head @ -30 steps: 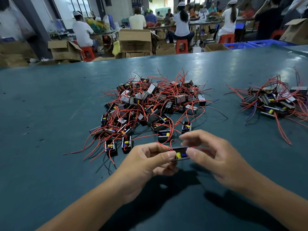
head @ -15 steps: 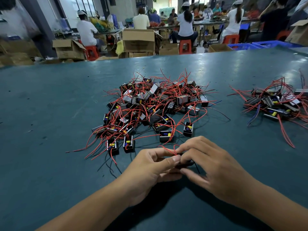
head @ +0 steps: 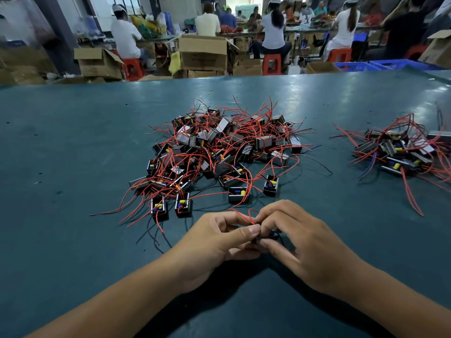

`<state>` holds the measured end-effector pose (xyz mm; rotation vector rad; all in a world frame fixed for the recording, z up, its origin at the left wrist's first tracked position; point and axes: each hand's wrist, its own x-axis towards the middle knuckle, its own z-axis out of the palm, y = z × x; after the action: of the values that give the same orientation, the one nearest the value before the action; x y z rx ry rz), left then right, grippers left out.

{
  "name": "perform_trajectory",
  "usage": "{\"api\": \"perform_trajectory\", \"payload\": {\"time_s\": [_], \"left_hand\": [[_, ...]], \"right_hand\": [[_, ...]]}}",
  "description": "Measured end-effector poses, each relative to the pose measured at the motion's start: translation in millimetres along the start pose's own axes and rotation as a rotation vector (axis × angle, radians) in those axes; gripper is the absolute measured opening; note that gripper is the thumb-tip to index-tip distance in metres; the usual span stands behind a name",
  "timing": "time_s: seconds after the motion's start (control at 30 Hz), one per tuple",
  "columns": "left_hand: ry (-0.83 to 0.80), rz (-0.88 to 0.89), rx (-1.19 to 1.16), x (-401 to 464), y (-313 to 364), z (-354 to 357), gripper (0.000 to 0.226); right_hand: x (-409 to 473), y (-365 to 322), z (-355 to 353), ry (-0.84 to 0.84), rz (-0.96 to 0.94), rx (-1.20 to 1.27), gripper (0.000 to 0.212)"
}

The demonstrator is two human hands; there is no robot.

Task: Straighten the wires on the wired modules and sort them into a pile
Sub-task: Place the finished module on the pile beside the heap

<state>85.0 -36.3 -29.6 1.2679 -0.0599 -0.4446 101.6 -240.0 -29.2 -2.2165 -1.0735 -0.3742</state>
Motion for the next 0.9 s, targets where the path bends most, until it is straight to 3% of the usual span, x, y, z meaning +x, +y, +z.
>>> {"api": "perform_trajectory", "payload": {"time_s": [0.33, 0.67, 0.9], "left_hand": [[0.043, -0.048, -0.060, 4, 3, 2, 0.039], [-0.005, -0.065, -0.015, 3, 3, -1, 0.014], [-0.034, -0.057, 0.028, 1, 5, -1, 0.018]], "right_hand": [[3, 20, -16, 0.064, 0.051, -0.149, 0.009], [22, 58, -74, 0.260, 0.418, -0.295, 0.012], [96, 159, -100, 0.130, 0.690, -0.495, 0.007]]}}
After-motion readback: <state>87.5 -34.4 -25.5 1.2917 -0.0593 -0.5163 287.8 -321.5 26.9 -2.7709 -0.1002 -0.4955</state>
